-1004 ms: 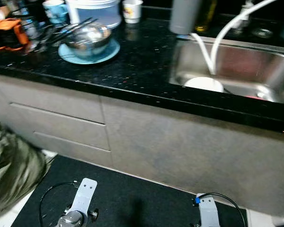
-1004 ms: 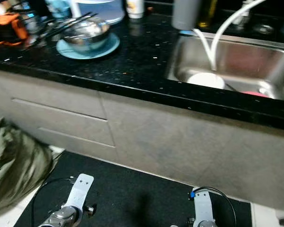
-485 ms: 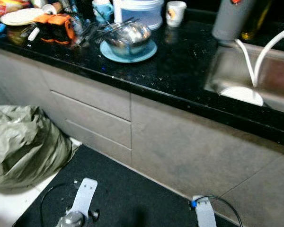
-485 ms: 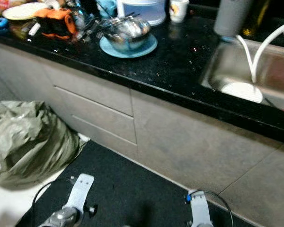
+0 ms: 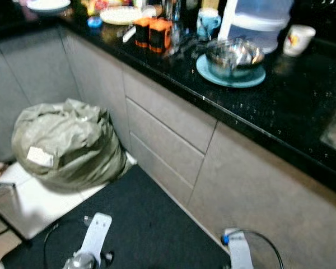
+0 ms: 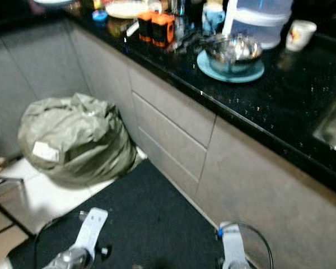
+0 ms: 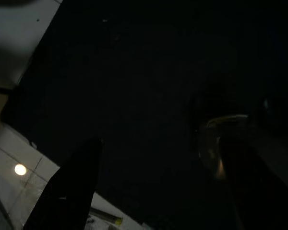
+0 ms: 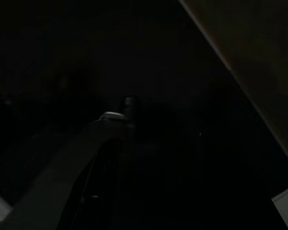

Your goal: Kitchen organization

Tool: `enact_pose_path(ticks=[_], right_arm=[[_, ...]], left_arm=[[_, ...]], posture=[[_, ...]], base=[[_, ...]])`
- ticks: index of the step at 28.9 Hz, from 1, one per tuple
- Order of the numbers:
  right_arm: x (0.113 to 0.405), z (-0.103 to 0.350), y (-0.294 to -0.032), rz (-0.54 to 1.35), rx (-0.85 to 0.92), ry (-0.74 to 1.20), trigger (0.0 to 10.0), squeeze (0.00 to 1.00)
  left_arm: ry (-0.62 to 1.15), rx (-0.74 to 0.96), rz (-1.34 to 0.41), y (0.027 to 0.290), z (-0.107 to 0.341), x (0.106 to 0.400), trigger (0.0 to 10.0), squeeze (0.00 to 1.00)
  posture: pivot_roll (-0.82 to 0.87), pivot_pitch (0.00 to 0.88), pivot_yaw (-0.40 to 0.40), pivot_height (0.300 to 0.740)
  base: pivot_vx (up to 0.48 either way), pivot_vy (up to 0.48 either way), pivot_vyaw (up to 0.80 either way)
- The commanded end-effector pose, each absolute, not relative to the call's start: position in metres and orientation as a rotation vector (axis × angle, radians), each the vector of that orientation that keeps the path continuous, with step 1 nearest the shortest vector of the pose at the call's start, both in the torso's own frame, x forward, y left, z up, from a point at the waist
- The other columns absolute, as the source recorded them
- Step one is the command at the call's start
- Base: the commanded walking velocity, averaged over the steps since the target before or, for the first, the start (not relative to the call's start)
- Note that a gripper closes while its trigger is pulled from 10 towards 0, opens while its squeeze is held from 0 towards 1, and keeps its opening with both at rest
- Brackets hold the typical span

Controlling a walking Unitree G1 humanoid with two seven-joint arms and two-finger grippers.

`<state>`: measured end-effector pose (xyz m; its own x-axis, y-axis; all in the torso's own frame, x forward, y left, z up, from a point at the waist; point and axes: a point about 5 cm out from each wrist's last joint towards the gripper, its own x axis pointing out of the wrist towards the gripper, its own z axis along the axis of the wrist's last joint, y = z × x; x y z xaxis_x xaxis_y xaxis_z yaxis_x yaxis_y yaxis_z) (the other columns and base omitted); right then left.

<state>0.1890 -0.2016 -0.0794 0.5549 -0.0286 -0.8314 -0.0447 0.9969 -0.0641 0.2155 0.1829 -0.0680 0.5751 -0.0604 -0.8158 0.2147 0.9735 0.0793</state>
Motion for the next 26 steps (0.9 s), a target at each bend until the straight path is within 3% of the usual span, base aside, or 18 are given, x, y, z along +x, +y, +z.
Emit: enact_pose_path(ticks=[1,7,26], right_arm=[[0.1791,-0.0837,-0.2076,-0.023,-0.086,1.029,10.0,0.00],[0.1784,-0.0840,-0.2088,-0.027,-0.093,1.039,10.0,0.00],[0.1764,-0.0853,-0.2073,-0.024,-0.062,1.057,10.0,0.00]], left_arm=[[0.958,0.169,-0.169,0.1819,-0.0697,0.2128,10.0,0.00],[0.957,0.162,-0.174,0.1815,-0.0694,0.2134,10.0,0.00],[0.963,0.161,-0.186,0.1811,-0.0697,0.2129,10.0,0.00]], posture=[[0.04,0.126,-0.004,0.740],[0.04,0.124,-0.004,0.740],[0.05,0.122,-0.004,0.740]], base=[[0.000,0.000,0.00],[0.000,0.000,0.00],[0.322,0.000,0.00]])
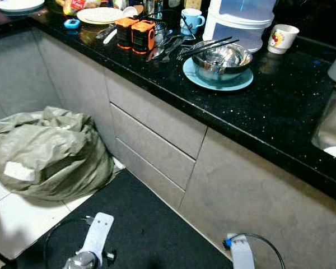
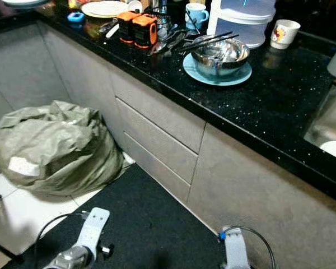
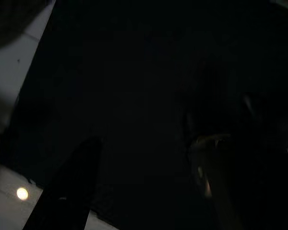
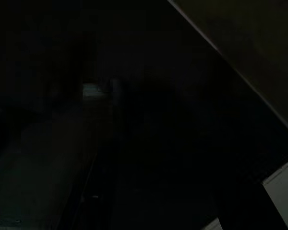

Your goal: Kitchen organization

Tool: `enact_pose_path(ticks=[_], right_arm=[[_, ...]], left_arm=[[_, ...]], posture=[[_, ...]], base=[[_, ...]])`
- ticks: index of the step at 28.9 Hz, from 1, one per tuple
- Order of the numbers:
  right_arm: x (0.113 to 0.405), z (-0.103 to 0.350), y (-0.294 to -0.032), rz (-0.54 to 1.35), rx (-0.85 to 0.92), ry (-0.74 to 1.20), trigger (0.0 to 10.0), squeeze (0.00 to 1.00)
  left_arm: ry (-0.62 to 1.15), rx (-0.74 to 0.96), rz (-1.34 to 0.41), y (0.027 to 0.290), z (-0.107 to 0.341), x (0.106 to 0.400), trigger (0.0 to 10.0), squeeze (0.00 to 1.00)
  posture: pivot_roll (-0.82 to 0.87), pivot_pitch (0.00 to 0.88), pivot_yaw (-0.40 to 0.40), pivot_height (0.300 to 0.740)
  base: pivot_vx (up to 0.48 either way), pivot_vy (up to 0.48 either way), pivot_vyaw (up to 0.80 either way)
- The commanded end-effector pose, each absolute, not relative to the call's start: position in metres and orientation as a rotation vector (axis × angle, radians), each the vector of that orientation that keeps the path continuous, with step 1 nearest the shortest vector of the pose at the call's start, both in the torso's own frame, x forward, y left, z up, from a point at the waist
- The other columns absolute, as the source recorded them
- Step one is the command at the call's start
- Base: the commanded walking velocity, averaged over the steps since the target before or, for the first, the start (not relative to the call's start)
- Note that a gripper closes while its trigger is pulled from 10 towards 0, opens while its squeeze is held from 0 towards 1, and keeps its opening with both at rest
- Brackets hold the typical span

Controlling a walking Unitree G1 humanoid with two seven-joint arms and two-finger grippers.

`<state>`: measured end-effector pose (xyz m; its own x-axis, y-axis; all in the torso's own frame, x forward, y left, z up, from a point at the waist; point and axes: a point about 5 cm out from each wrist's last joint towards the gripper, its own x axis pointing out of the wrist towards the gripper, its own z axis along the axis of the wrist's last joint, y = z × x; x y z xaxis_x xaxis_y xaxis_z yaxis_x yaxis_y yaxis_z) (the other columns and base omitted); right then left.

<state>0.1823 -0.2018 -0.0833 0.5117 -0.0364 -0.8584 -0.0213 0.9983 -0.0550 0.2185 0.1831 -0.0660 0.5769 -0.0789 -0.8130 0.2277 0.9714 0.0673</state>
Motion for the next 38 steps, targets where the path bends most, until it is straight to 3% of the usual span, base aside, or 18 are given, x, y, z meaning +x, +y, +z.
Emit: enact_pose_path(ticks=[1,16,26,38], right_arm=[[0.1761,-0.0854,-0.2073,-0.022,-0.062,1.059,10.0,0.00],[0.1742,-0.0865,-0.2060,-0.008,-0.042,1.070,10.0,0.00],[0.1716,-0.0880,-0.2048,0.032,-0.045,1.130,10.0,0.00],[0.1674,-0.0893,-0.2065,0.093,-0.112,1.230,10.0,0.00]], left_arm=[[0.963,0.161,-0.186,0.1810,-0.0698,0.2127,10.0,0.00],[0.968,0.162,-0.193,0.1806,-0.0707,0.2113,10.0,0.00],[0.968,0.156,-0.194,0.1807,-0.0703,0.2119,10.0,0.00],[0.965,0.143,-0.178,0.1809,-0.0703,0.2119,10.0,0.00]], posture=[[0.05,0.122,-0.005,0.740],[0.05,0.108,-0.007,0.740],[0.05,0.113,-0.007,0.740],[0.05,0.120,-0.006,0.740]], base=[[0.330,0.000,0.00],[0.327,0.000,0.00],[0.322,0.000,-0.76],[0.000,0.000,-0.76]])
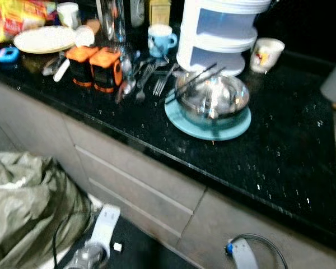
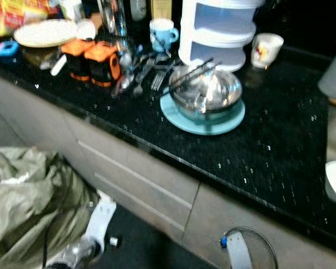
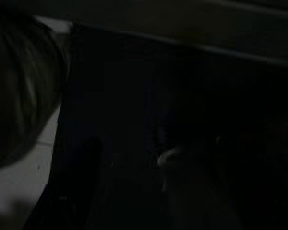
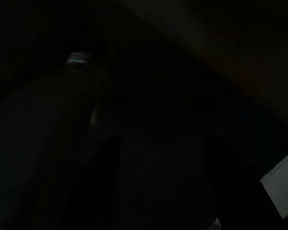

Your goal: Kitchen organization

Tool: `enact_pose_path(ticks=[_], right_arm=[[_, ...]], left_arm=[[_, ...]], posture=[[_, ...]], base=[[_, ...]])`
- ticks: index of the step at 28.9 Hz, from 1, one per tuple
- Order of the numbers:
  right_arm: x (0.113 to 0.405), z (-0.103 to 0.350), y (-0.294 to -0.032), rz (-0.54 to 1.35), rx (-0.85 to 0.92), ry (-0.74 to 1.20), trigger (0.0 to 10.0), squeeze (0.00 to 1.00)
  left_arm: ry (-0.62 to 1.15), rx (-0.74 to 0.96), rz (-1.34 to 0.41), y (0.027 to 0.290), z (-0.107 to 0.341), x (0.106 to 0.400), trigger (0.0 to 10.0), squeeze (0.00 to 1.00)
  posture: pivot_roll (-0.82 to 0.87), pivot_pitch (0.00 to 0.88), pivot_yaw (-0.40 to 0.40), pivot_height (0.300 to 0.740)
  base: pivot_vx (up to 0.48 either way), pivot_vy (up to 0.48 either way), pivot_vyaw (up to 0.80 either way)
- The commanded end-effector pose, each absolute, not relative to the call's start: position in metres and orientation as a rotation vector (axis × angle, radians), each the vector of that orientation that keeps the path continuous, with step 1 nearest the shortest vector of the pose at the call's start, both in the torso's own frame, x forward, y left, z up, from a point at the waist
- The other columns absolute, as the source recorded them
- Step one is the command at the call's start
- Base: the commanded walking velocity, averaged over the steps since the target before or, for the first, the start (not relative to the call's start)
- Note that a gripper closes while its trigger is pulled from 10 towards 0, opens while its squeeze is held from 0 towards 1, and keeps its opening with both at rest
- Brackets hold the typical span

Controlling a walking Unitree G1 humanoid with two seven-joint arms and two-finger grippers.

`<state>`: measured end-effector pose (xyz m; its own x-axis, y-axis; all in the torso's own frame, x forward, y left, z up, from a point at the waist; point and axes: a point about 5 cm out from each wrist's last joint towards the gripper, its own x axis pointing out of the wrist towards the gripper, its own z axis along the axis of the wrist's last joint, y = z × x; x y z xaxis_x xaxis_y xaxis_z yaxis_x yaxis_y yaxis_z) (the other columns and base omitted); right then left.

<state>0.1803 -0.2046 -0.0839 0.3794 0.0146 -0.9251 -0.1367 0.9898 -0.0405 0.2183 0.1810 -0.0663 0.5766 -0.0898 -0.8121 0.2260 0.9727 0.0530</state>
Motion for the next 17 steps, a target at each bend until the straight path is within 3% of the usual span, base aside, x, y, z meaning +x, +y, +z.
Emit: enact_pose_path(ticks=[1,17], right_arm=[[0.1674,-0.0893,-0.2065,0.093,-0.112,1.230,10.0,0.00],[0.1645,-0.0900,-0.2056,0.122,-0.113,1.284,10.0,0.00]], left_arm=[[0.965,0.143,-0.178,0.1809,-0.0703,0.2119,10.0,0.00],[0.969,0.145,-0.186,0.1814,-0.0704,0.2115,10.0,0.00]], posture=[[0.05,0.120,-0.006,0.740],[0.05,0.125,-0.004,0.740]], base=[[0.000,0.000,-0.76],[0.000,0.000,-0.76]])
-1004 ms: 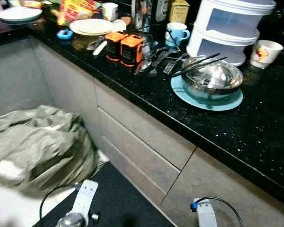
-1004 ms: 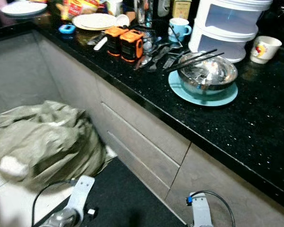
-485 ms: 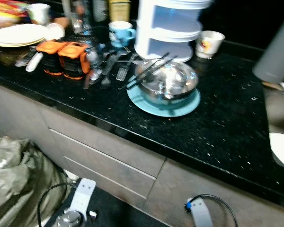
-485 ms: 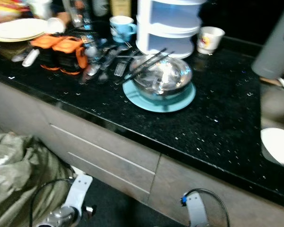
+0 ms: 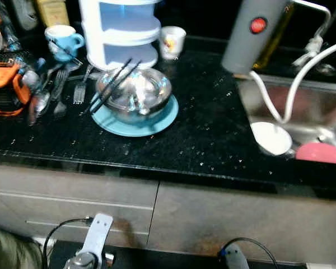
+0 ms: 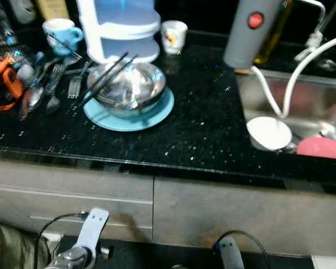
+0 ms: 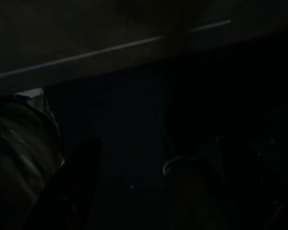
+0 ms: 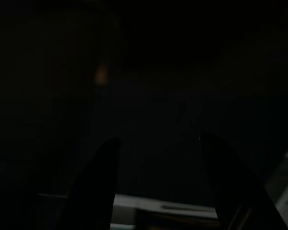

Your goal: Kitchen organization

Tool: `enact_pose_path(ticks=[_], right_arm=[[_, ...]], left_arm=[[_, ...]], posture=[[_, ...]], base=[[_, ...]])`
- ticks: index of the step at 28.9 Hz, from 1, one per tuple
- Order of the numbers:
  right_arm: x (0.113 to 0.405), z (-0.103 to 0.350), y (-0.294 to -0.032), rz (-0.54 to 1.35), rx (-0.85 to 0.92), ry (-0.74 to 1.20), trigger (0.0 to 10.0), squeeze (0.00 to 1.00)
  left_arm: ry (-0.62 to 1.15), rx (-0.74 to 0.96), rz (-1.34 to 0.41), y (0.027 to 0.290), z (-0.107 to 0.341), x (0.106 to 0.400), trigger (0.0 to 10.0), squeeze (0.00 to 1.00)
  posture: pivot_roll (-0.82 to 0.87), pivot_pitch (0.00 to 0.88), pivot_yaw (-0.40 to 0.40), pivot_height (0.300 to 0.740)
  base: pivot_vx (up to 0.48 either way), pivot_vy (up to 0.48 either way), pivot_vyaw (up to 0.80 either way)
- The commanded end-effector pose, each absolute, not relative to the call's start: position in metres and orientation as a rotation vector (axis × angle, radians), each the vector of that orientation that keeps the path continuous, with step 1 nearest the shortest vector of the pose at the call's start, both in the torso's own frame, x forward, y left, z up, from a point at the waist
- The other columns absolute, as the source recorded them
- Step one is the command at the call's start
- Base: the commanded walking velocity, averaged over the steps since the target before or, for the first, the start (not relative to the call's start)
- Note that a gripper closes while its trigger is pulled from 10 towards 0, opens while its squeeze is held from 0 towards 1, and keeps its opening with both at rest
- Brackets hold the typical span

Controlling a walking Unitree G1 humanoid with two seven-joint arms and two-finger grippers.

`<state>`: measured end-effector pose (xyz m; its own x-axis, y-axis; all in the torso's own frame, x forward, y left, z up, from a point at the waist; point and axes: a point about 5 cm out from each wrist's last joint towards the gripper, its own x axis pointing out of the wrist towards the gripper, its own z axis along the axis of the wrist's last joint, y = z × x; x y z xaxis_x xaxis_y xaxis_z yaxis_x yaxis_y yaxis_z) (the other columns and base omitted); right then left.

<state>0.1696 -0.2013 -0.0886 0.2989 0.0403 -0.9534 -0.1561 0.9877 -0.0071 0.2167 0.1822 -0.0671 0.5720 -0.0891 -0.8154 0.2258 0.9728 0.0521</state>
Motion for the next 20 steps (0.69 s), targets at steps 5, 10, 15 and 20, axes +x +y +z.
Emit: enact_pose_path(ticks=[5,10,15,20], right_arm=[[0.1643,-0.0900,-0.2052,0.130,-0.108,1.291,10.0,0.00],[0.1649,-0.0899,-0.2047,0.131,-0.095,1.281,10.0,0.00],[0.1662,-0.0895,-0.2047,0.123,-0.086,1.260,10.0,0.00],[0.1662,-0.0895,-0.2048,0.124,-0.086,1.259,10.0,0.00]], left_arm=[[0.969,0.146,-0.187,0.1814,-0.0704,0.2115,10.0,0.00],[0.970,0.141,-0.194,0.1809,-0.0703,0.2116,10.0,0.00],[0.974,0.141,-0.225,0.1792,-0.0703,0.2116,10.0,0.00],[0.978,0.124,-0.215,0.1791,-0.0707,0.2109,10.0,0.00]], posture=[[0.05,0.125,-0.003,0.740],[0.05,0.126,-0.003,0.740],[0.05,0.126,-0.004,0.740],[0.05,0.126,-0.003,0.740]], base=[[0.000,0.000,-0.76],[0.000,0.000,-0.45],[0.000,-0.283,0.00],[0.000,-0.472,0.00]])
